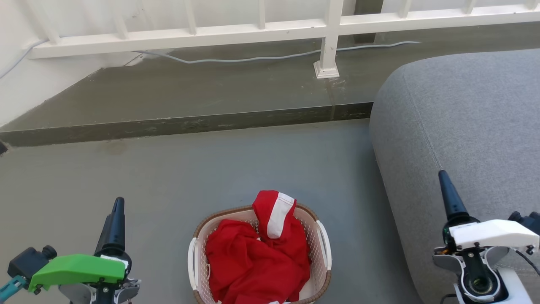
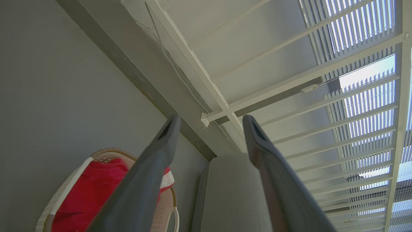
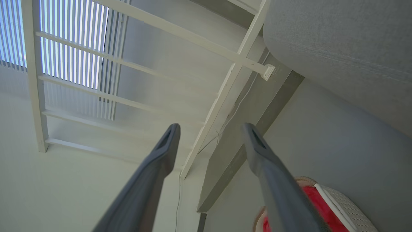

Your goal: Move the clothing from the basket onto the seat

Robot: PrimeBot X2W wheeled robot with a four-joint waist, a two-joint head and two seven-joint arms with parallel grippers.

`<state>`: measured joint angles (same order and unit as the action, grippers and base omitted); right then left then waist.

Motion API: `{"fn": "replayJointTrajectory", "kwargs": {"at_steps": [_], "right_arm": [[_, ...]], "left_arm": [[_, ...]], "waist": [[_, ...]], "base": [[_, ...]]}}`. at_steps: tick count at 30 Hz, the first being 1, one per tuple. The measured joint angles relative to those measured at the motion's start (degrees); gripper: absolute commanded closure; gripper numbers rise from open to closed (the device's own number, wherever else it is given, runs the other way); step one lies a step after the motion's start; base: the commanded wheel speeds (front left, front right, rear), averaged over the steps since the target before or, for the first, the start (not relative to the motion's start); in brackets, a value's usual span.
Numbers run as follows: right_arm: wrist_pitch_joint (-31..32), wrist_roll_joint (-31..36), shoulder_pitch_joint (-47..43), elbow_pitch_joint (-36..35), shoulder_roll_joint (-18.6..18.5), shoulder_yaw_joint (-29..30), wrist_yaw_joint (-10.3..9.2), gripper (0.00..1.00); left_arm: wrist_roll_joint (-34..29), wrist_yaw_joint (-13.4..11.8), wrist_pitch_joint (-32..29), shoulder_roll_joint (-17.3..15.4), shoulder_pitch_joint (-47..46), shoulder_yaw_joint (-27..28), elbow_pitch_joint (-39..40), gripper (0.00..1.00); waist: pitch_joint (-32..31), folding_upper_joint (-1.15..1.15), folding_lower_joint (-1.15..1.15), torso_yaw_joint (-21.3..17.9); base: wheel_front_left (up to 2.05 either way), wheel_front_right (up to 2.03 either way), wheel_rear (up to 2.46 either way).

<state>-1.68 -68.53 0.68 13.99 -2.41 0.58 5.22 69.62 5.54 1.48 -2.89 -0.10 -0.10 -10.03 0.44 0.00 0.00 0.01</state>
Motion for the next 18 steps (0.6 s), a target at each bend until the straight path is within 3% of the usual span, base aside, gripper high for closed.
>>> {"fn": "replayJointTrajectory", "kwargs": {"at_steps": [18], "right_arm": [[-3.4,17.7,0.0,-1.5,-0.2,-5.4,-2.81,0.0]], "left_arm": [[-21.9,-2.8,3.4,-2.2,1.4,-4.9,3.1,0.0]], "waist": [[0.3,0.0,0.0,0.0]], "base": [[0.0,0.0,0.0]]}}
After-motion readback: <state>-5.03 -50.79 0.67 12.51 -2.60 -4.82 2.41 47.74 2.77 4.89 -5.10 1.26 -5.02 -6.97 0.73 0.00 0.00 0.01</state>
